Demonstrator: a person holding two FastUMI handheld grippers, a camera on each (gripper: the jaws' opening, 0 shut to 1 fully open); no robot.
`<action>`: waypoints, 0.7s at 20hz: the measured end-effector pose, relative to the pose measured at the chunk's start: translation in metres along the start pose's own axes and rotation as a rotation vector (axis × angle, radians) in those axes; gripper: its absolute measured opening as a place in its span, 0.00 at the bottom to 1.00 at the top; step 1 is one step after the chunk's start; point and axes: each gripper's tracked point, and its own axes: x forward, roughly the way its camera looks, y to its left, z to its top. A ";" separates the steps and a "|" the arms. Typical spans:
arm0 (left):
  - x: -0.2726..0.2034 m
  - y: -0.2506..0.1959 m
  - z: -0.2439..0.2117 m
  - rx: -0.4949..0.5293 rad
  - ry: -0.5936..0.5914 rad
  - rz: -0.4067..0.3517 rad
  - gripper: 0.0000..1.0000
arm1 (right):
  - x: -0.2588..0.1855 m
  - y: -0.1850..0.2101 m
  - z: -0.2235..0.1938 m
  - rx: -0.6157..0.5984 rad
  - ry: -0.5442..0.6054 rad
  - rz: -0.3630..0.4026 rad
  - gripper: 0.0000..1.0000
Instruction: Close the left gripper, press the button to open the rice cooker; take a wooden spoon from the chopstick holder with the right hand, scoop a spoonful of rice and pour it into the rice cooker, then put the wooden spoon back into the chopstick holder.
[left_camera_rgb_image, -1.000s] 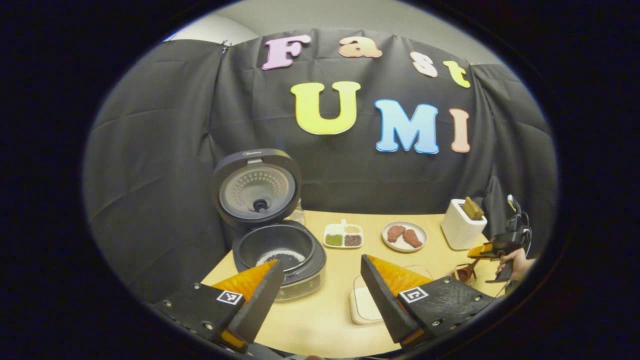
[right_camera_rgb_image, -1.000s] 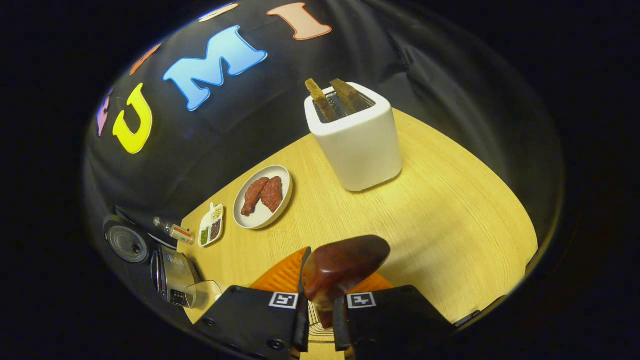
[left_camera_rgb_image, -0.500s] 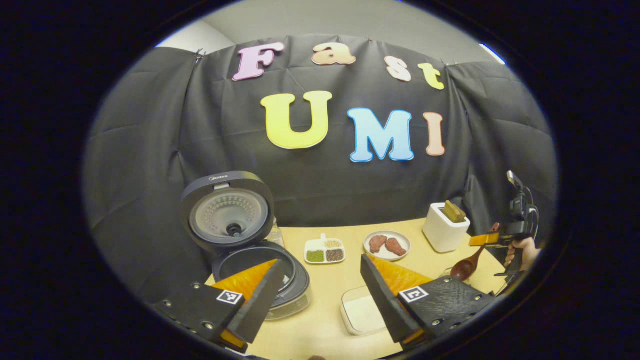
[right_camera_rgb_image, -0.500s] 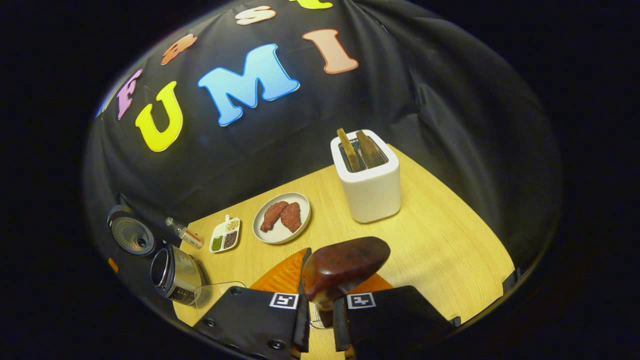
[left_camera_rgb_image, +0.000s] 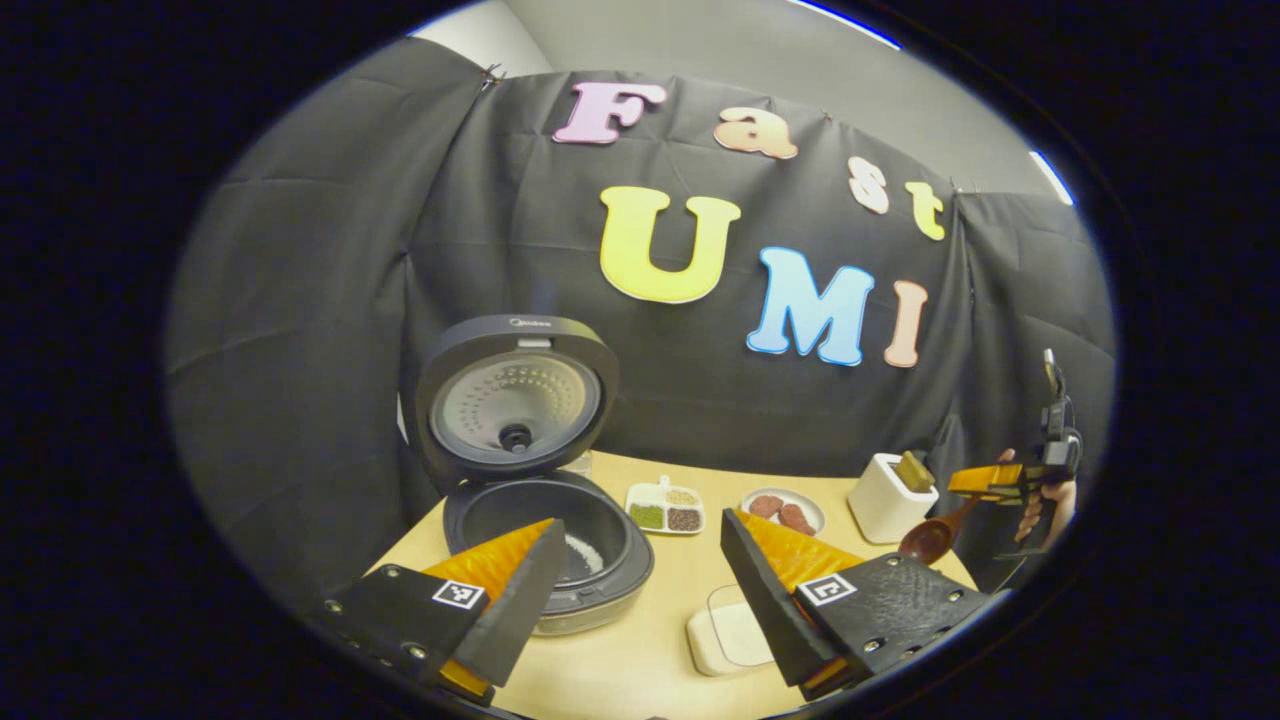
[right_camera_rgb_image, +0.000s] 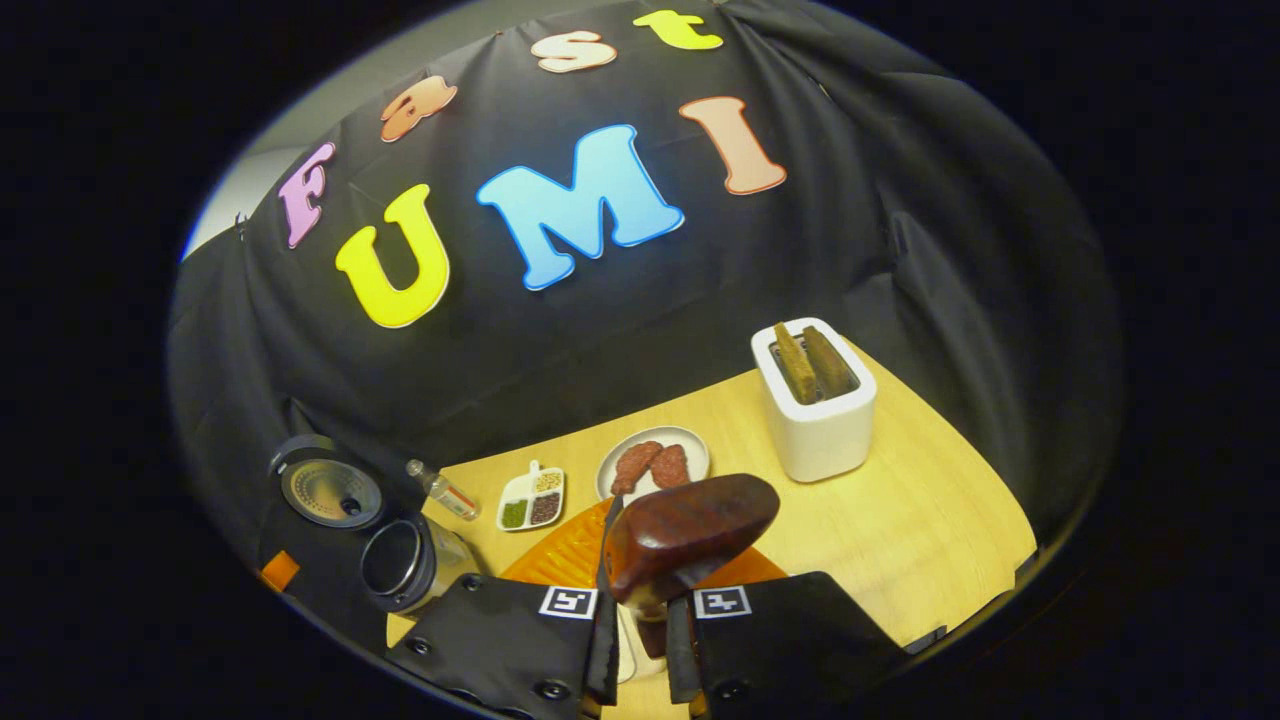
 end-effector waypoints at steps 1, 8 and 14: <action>-0.003 0.003 0.000 0.003 0.001 -0.006 0.99 | 0.004 0.013 -0.004 -0.004 0.015 0.024 0.21; -0.019 0.030 0.003 -0.015 -0.015 0.008 0.99 | 0.035 0.079 -0.051 -0.153 0.121 0.113 0.21; -0.028 0.055 -0.020 -0.021 0.016 0.037 0.97 | 0.060 0.079 -0.109 -0.339 0.212 0.075 0.21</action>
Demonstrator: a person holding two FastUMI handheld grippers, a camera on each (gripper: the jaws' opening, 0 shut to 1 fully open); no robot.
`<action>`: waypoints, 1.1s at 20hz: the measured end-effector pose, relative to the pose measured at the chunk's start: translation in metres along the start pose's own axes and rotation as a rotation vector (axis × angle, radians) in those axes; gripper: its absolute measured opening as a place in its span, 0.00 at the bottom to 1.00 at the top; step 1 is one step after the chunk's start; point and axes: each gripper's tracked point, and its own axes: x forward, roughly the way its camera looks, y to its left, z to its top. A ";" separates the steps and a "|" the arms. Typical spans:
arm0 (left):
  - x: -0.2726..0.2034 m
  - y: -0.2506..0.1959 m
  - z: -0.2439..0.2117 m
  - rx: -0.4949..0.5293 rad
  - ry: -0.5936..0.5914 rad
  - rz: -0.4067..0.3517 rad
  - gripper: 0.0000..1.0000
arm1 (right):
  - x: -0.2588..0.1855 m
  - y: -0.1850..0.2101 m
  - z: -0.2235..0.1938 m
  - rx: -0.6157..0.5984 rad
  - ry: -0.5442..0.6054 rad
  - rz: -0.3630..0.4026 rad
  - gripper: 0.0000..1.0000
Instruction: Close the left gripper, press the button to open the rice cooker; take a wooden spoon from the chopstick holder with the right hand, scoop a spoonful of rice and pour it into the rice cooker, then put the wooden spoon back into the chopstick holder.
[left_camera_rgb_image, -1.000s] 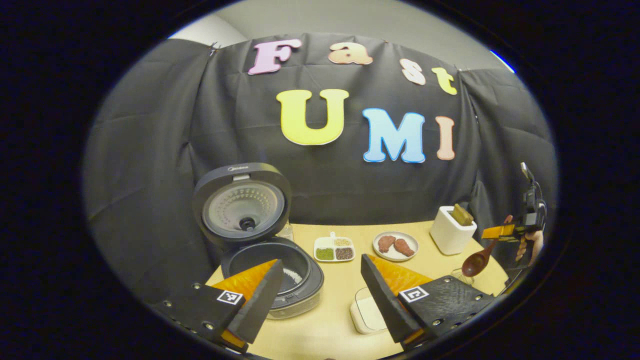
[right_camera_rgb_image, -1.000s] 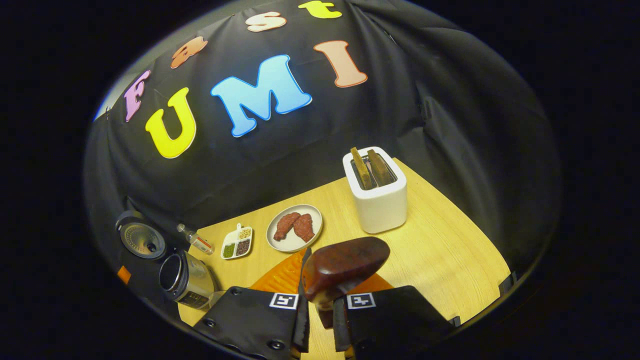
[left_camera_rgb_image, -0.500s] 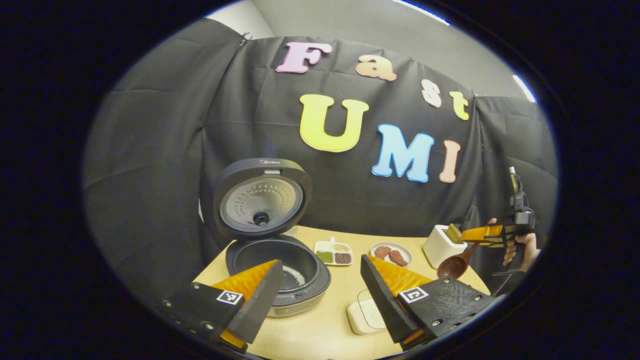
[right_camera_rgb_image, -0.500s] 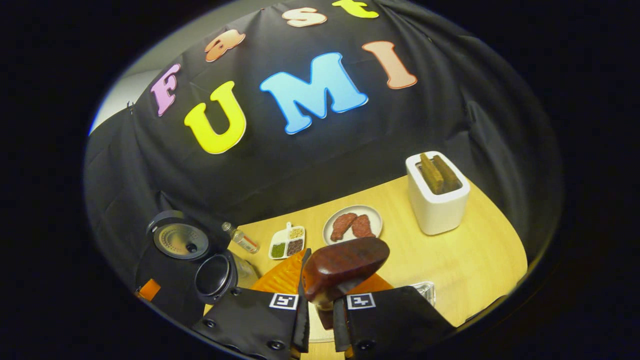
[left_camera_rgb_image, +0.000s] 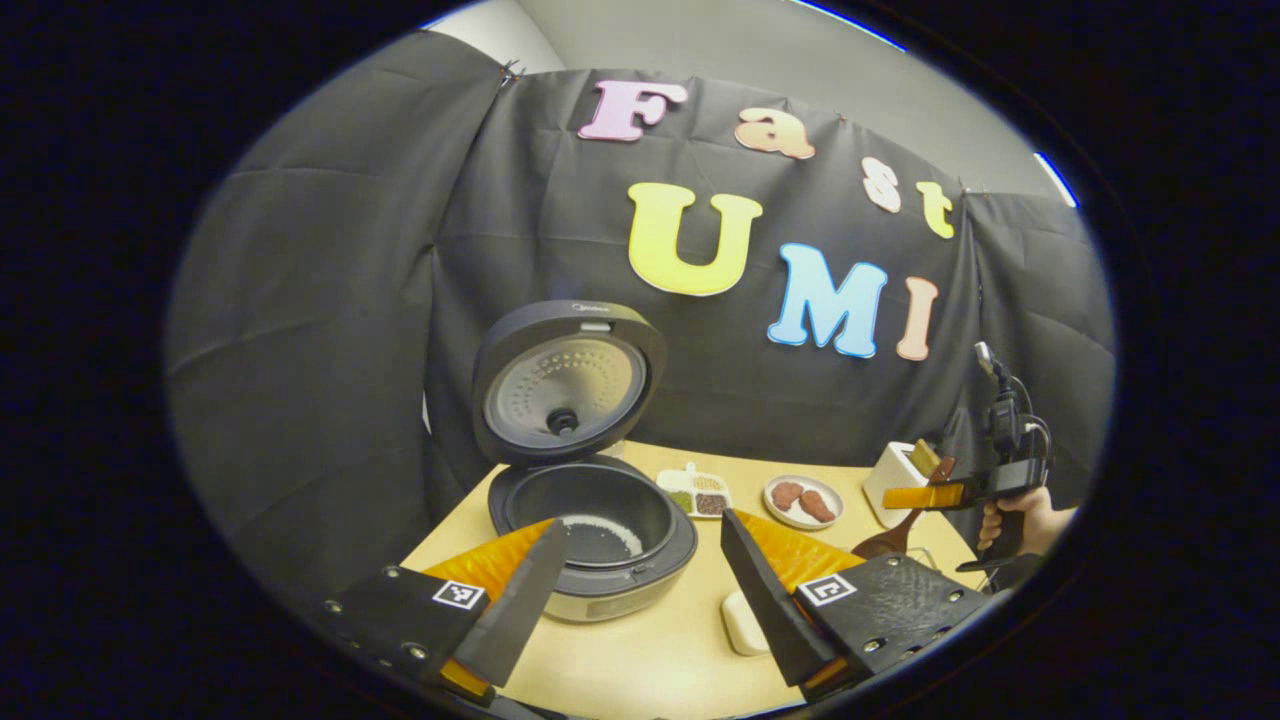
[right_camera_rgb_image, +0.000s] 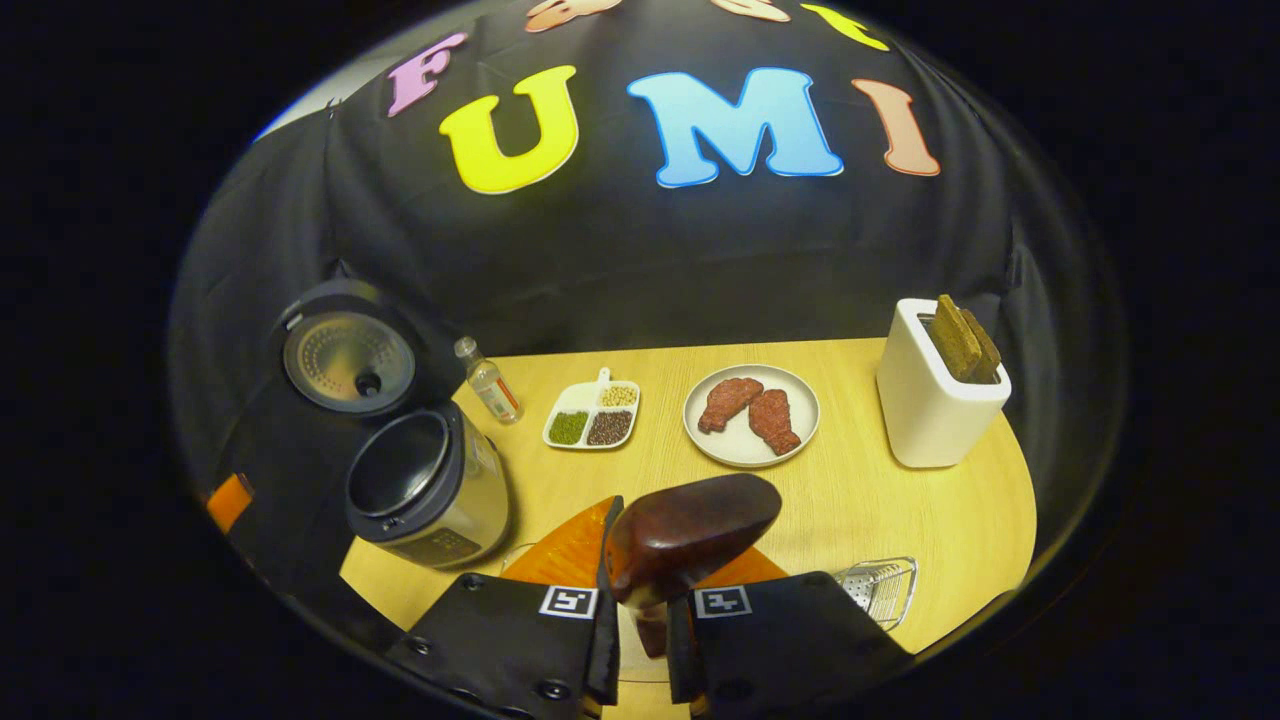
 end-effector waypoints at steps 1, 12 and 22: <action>0.001 0.002 -0.004 -0.013 0.008 -0.002 0.97 | 0.007 0.000 -0.010 -0.021 0.024 -0.011 0.21; 0.014 0.027 -0.028 -0.070 0.052 -0.004 0.98 | 0.062 0.012 -0.065 -0.024 0.164 -0.057 0.21; -0.001 0.040 -0.023 -0.042 0.045 0.010 0.97 | 0.065 0.066 -0.090 0.217 0.258 0.089 0.18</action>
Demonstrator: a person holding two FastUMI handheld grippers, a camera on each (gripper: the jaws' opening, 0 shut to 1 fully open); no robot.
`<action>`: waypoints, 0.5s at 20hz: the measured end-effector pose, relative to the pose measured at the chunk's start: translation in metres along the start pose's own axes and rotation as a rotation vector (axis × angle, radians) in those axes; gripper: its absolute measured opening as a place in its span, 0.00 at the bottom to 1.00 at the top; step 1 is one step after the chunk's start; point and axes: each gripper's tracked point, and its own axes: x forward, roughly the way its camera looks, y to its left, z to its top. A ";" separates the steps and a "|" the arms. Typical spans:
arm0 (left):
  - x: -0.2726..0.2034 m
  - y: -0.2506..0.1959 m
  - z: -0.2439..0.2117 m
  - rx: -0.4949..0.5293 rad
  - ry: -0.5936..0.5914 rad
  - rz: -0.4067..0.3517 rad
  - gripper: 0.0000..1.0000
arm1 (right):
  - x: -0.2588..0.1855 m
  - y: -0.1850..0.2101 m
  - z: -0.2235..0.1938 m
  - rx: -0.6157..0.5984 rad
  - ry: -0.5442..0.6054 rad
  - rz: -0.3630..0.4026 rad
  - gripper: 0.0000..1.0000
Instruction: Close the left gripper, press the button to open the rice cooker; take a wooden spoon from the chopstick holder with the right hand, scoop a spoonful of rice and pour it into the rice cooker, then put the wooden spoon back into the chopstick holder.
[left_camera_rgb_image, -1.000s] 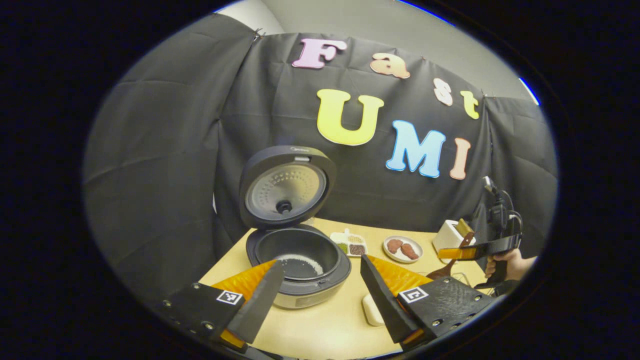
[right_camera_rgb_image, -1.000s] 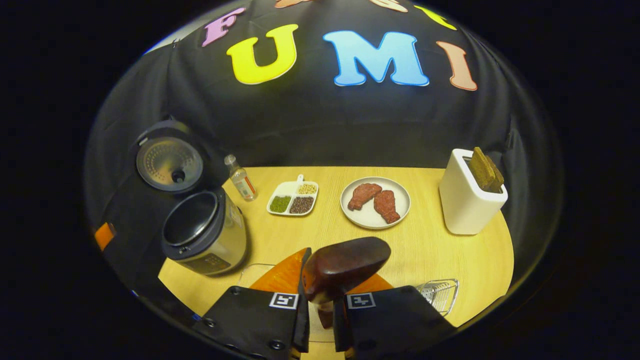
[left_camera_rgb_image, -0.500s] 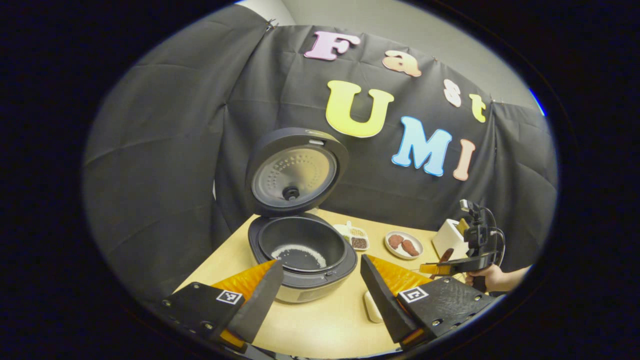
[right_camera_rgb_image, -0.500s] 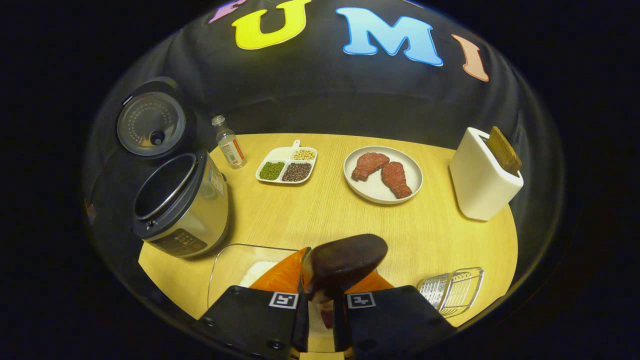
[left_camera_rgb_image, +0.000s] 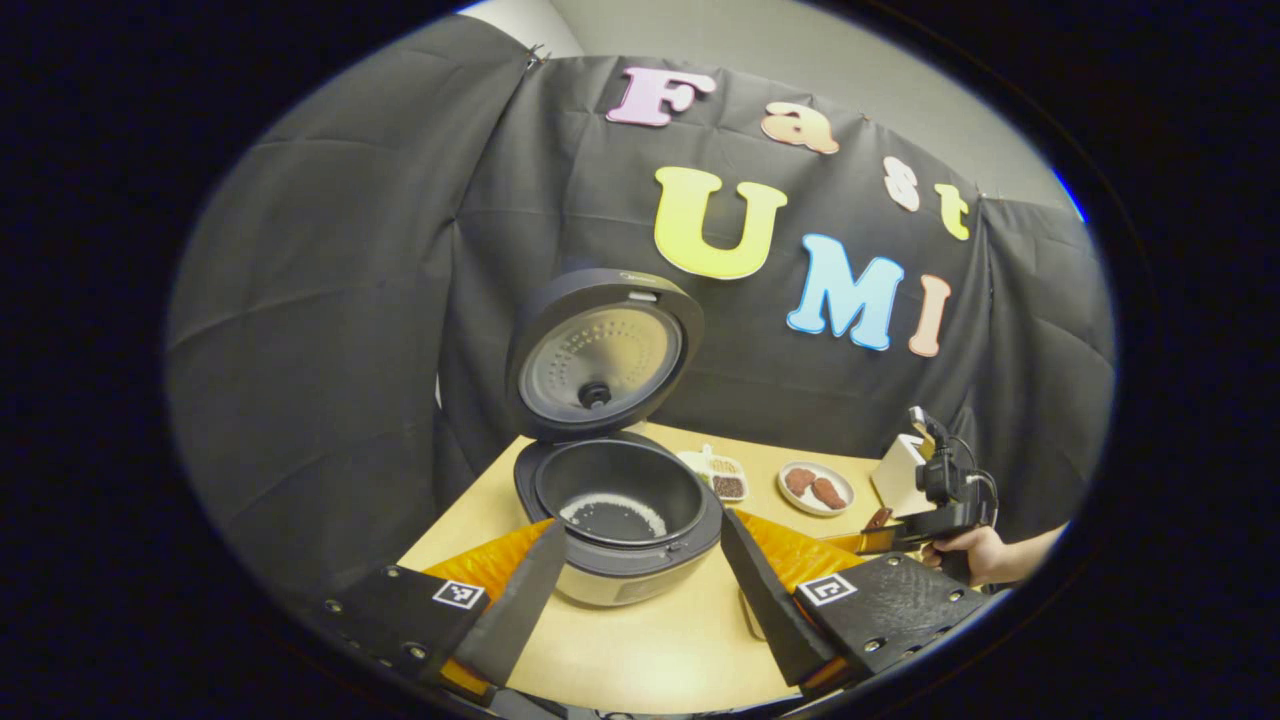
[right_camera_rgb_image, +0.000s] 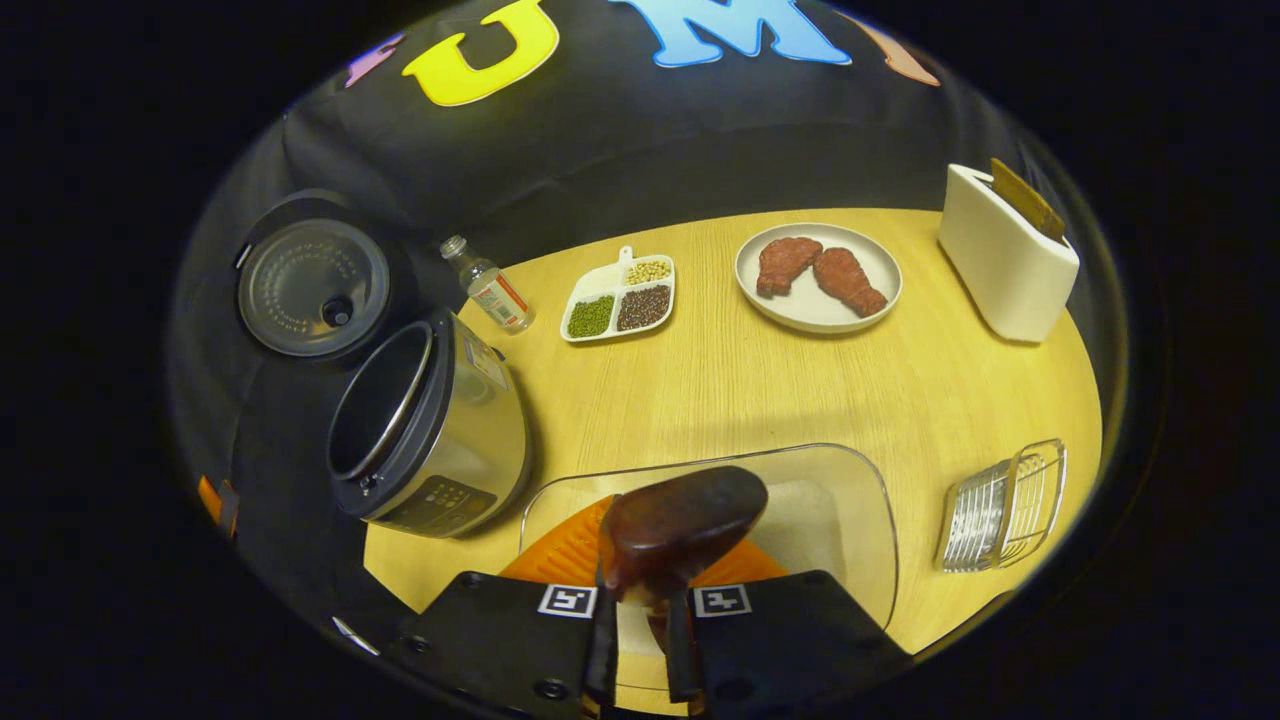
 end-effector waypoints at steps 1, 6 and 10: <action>-0.002 0.002 -0.001 -0.007 0.004 0.002 0.97 | 0.000 0.002 -0.002 0.033 0.004 0.009 0.21; -0.013 0.012 -0.007 -0.021 0.013 0.008 0.99 | -0.005 0.007 -0.005 0.185 0.024 0.061 0.21; -0.015 0.020 -0.009 0.014 0.014 0.002 0.97 | -0.017 -0.008 0.002 0.304 -0.014 0.071 0.21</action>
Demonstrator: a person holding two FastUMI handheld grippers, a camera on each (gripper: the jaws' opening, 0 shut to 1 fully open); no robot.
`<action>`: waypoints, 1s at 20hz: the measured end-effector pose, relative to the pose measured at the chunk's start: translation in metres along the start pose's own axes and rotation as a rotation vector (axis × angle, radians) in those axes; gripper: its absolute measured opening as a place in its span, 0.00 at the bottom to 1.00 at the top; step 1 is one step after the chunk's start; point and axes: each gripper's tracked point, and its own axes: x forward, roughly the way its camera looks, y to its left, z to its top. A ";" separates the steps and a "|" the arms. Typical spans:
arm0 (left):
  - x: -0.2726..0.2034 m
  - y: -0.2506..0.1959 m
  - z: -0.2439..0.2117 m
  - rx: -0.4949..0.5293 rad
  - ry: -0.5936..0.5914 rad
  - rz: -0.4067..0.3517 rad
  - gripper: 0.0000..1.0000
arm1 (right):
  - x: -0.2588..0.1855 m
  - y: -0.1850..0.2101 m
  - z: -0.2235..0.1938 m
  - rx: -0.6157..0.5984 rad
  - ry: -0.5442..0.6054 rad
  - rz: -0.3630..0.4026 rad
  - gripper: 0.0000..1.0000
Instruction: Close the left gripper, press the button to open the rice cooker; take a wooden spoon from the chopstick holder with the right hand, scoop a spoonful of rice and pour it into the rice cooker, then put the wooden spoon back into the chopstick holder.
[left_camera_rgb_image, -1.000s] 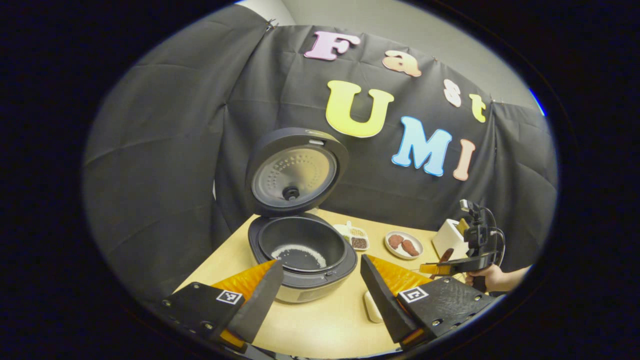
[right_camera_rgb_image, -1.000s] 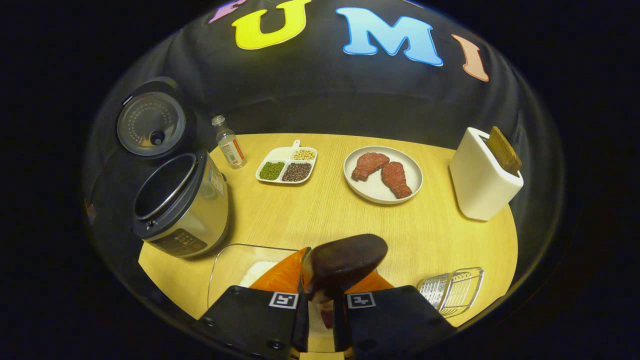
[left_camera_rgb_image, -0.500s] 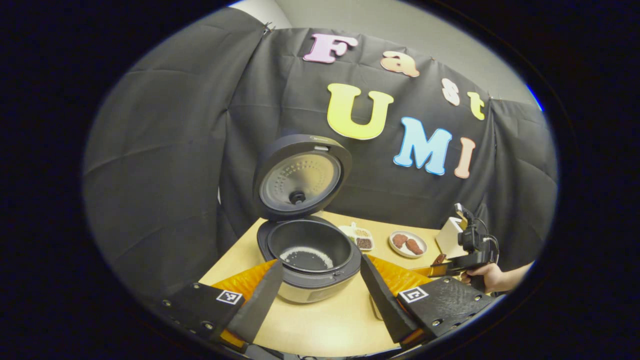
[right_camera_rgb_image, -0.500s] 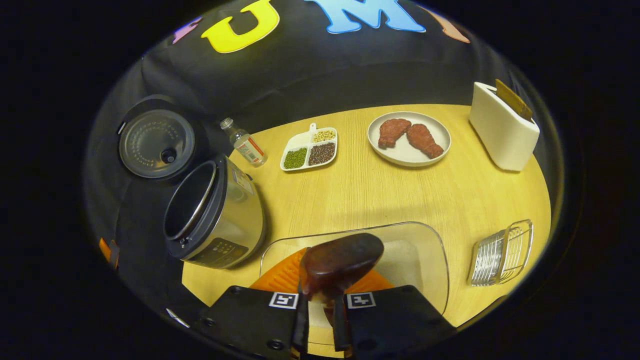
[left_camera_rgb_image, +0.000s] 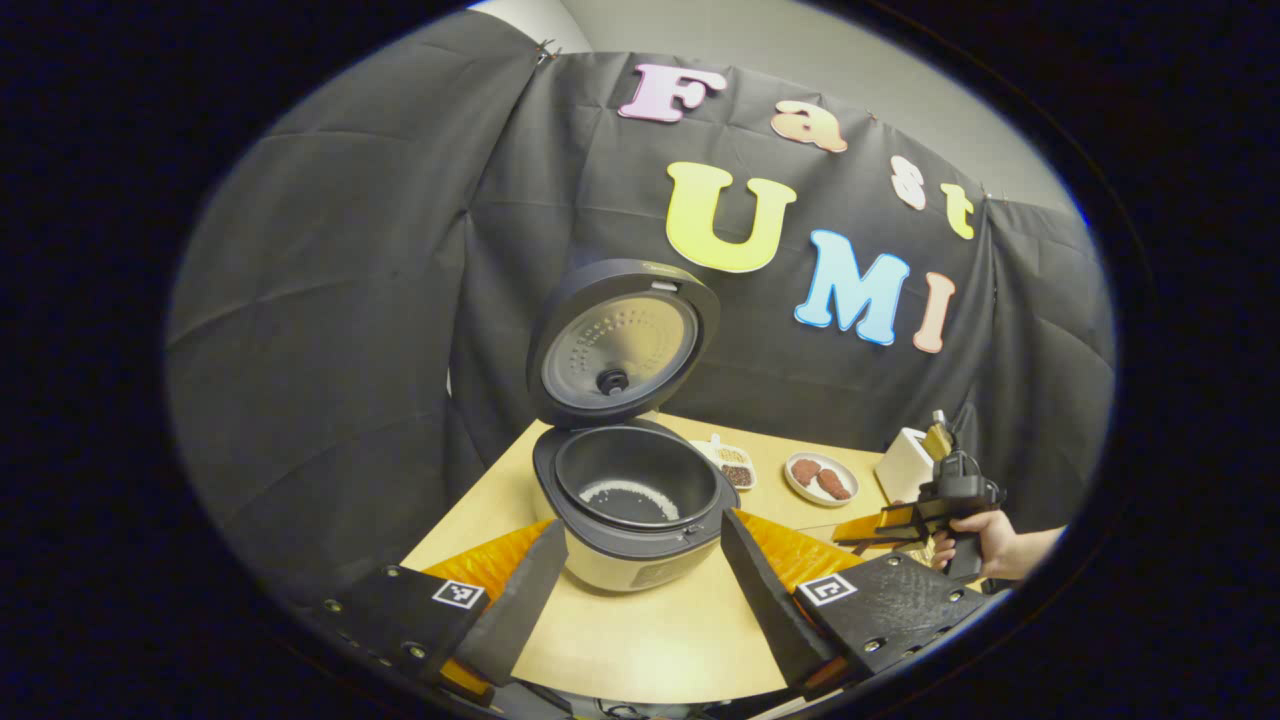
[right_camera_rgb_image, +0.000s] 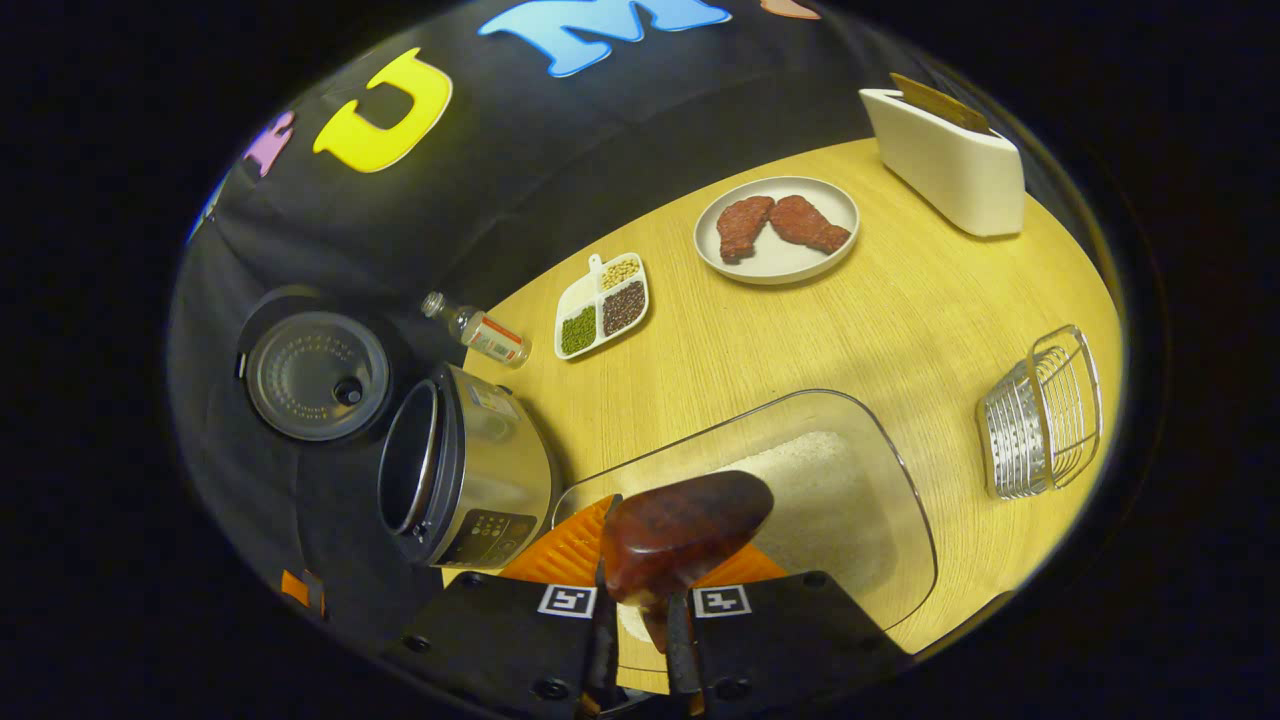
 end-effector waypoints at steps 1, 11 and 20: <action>0.000 0.002 0.001 0.010 -0.004 -0.001 0.99 | -0.004 -0.002 0.003 0.037 -0.013 0.007 0.21; 0.013 0.010 -0.012 0.018 0.016 -0.036 0.99 | -0.060 -0.037 0.047 0.389 -0.135 0.023 0.17; 0.030 0.006 -0.029 0.016 0.051 -0.075 0.99 | -0.082 -0.037 0.069 0.577 -0.142 0.115 0.21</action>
